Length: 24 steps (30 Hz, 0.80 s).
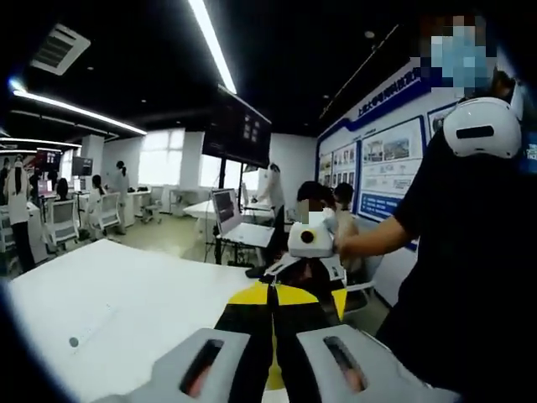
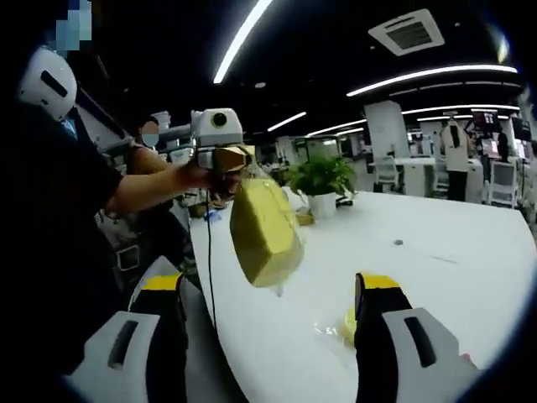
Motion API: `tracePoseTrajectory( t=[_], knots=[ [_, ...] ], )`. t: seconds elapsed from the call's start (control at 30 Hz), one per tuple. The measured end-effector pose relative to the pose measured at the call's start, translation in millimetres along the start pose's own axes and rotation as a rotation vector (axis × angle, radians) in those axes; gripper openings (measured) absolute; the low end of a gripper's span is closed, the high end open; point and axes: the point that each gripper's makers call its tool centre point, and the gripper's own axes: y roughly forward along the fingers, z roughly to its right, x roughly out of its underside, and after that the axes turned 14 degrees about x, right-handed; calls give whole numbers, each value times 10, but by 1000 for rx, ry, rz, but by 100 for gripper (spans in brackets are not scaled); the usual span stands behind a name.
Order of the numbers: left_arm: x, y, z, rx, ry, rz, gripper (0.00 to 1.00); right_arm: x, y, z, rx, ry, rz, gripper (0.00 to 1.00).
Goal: Compare the silicone blocks by pressing each to a similar depth, holding the contact briefly, and releasing to observe deformation and rebound differences across the visible hardness samples.
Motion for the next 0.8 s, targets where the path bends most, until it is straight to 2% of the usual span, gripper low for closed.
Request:
tracePoseTrajectory(
  t=[0.1,0.37,0.7,0.8],
  knots=[
    [-20,31,30,16,12,-2,0,-115,142,-104,-62,1,14,73],
    [-54,50,63,34,19,6,0,-249,373,-149,-121,52,55,67],
    [-42,-26,69,29,26,15,0,-221,526,-207,-182,93,83,50],
    [-22,-84,61,20,22,22,0,-169,592,-221,-210,111,71,44]
  ],
)
